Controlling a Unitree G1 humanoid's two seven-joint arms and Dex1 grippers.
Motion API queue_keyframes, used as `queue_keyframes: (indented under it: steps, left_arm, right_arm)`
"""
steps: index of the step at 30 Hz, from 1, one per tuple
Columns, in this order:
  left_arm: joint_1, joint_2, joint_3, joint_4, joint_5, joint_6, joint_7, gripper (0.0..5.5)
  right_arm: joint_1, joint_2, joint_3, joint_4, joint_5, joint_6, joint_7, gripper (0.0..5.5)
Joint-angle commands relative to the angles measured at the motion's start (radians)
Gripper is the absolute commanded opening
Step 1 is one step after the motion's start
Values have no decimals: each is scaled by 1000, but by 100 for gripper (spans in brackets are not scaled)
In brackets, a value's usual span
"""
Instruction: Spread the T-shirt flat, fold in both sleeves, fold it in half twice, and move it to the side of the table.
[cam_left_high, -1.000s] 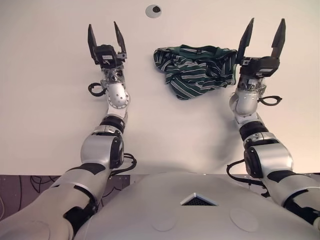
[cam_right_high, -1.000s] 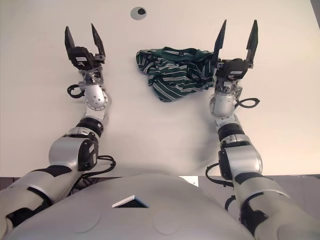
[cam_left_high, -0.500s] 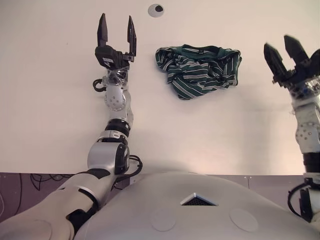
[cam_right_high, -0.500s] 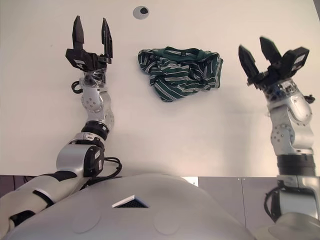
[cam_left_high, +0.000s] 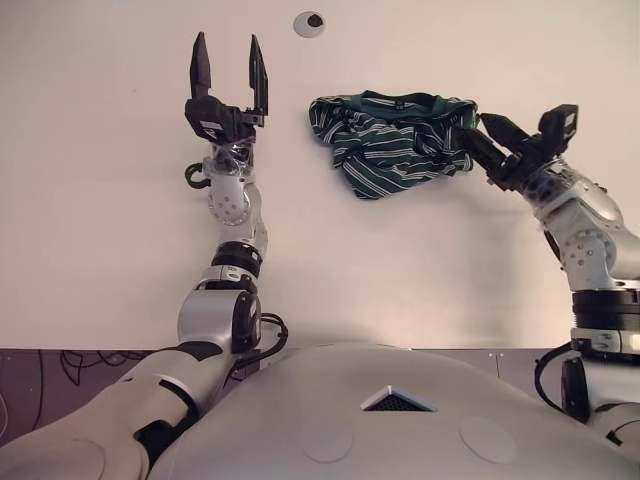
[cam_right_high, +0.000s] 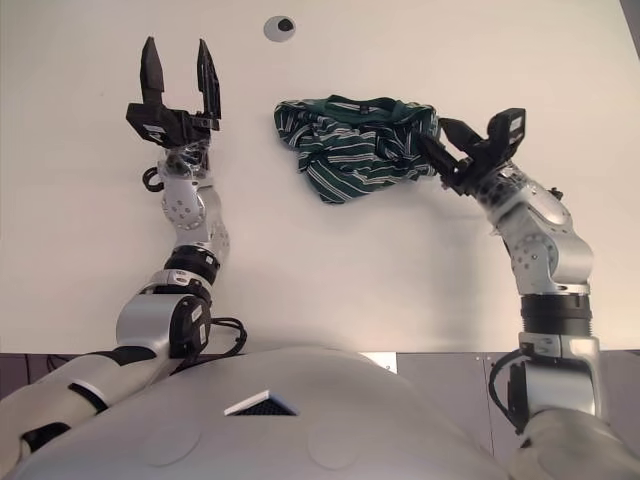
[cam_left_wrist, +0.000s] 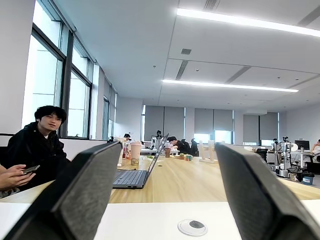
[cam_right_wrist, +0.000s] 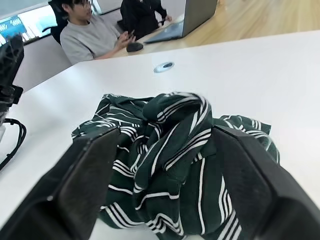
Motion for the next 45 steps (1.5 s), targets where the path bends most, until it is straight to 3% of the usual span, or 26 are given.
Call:
queue_keyframes:
  steps: [1, 10, 18, 21, 25, 29, 33, 36, 40, 45]
  left_arm:
    - [31, -19, 5, 27, 2, 18, -1, 344]
    - [28, -20, 11, 31, 11, 26, 2, 344]
    - [32, -21, 11, 30, 18, 27, 7, 344]
    - [26, -20, 16, 21, 11, 70, 9, 344]
    - [27, 29, 15, -86, -121, 288, -181, 344]
    - [68, 122, -26, -291, -285, 526, -528, 344]
    - [179, 263, -133, -579, -396, 745, -887, 344]
    - [233, 360, -194, -649, -336, 743, -1036, 344]
    - [124, 422, -229, -415, 42, 400, -866, 344]
    - [-83, 340, -289, -202, 365, 257, -490, 344]
  right_arm:
    - [-67, 56, 10, 67, -73, 23, 10, 320]
    - [-119, 106, -17, 146, -157, 29, 38, 180]
    - [-93, 101, -53, 65, -199, 44, 37, 44]
    - [-72, 78, -32, 38, -316, -78, 30, 2]
    - [19, 20, -22, -191, -258, -165, 276, 2]
    - [136, -102, -62, -364, -148, -230, 574, 2]
    - [229, -176, -95, -378, -124, -259, 728, 2]
    - [280, -186, -118, -368, -124, -280, 780, 2]
    - [310, -181, -143, -328, -120, -302, 815, 2]
    - [334, -175, -139, -329, -122, -308, 840, 2]
